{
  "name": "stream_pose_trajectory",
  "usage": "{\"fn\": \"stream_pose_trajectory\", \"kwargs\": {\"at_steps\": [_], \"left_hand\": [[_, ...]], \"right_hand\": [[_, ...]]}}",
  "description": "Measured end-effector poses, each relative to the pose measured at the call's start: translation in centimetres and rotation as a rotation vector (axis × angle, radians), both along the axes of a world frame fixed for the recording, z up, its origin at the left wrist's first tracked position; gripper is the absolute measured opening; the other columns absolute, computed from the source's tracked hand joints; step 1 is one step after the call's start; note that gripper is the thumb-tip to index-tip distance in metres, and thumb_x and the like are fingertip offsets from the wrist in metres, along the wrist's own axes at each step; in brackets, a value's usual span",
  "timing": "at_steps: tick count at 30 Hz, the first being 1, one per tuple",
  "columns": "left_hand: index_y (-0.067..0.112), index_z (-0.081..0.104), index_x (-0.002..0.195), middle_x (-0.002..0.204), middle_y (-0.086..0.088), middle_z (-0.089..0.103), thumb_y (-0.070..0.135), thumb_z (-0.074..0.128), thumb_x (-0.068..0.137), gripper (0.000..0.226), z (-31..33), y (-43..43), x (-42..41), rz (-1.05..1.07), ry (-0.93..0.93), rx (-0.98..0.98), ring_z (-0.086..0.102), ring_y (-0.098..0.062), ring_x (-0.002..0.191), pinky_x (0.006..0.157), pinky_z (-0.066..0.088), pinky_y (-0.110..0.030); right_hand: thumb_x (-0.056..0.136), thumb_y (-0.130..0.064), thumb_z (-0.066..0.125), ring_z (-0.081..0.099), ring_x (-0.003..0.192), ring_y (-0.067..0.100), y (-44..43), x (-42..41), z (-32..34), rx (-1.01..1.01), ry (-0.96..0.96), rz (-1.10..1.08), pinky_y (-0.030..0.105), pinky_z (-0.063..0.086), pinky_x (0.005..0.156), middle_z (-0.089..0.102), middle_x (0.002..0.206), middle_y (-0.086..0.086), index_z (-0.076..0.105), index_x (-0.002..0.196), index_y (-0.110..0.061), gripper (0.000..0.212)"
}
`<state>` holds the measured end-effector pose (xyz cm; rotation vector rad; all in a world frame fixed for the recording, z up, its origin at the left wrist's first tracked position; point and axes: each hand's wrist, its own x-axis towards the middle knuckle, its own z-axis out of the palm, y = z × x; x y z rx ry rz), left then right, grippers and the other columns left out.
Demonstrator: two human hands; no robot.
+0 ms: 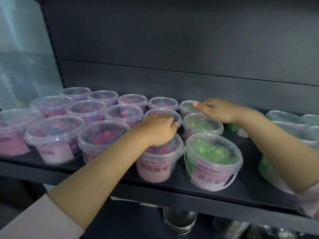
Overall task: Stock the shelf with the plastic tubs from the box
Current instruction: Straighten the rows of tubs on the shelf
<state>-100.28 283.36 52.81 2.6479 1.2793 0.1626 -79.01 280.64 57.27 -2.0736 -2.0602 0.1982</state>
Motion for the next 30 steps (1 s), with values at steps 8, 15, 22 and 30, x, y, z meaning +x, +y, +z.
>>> {"fn": "stream_pose_trajectory", "kwargs": {"at_steps": [8, 15, 22, 30], "left_hand": [[0.017, 0.023, 0.151, 0.160, -0.005, 0.016, 0.038, 0.022, 0.102, 0.054, -0.2, 0.6, 0.1, 0.013, -0.010, 0.022, 0.017, -0.024, 0.146, 0.118, 0.018, -0.042], [0.018, 0.029, 0.150, 0.158, -0.006, 0.022, 0.039, 0.023, 0.099, 0.055, -0.4, 0.7, 0.1, 0.011, -0.048, 0.022, 0.023, -0.024, 0.144, 0.116, 0.023, -0.042], [0.020, 0.056, 0.123, 0.136, -0.007, 0.053, 0.028, 0.026, 0.100, 0.039, 0.3, -0.5, -0.1, -0.046, -0.078, 0.113, 0.047, -0.026, 0.124, 0.105, 0.037, -0.044], [0.015, 0.049, 0.135, 0.147, -0.003, 0.043, 0.033, 0.036, 0.101, 0.041, 0.9, -0.6, -0.6, -0.142, -0.348, 0.165, 0.025, -0.028, 0.143, 0.116, 0.022, -0.045]], "right_hand": [[0.094, -0.063, 0.029, 0.048, 0.129, 0.015, -3.8, -0.1, -0.4, -0.059, 0.092, -0.002, 0.031, 0.033, 0.110, 0.053, 0.141, -0.005, 0.063, 0.126, -0.031, 0.056], [0.082, -0.065, 0.043, 0.052, 0.115, -0.004, -11.0, -2.1, 0.1, 0.134, 0.058, 0.148, 0.014, 0.037, 0.099, 0.060, 0.120, -0.021, 0.067, 0.113, -0.037, 0.049], [0.073, -0.059, 0.064, 0.042, 0.122, -0.014, -14.6, -3.1, -2.3, 0.087, 0.168, 0.173, 0.017, 0.030, 0.108, 0.055, 0.126, -0.030, 0.064, 0.118, -0.042, 0.048], [0.084, -0.050, 0.059, 0.041, 0.116, -0.022, -15.3, -4.0, -3.0, 0.249, 0.237, 0.079, 0.004, 0.030, 0.099, 0.056, 0.125, -0.028, 0.063, 0.123, -0.036, 0.041]]}}
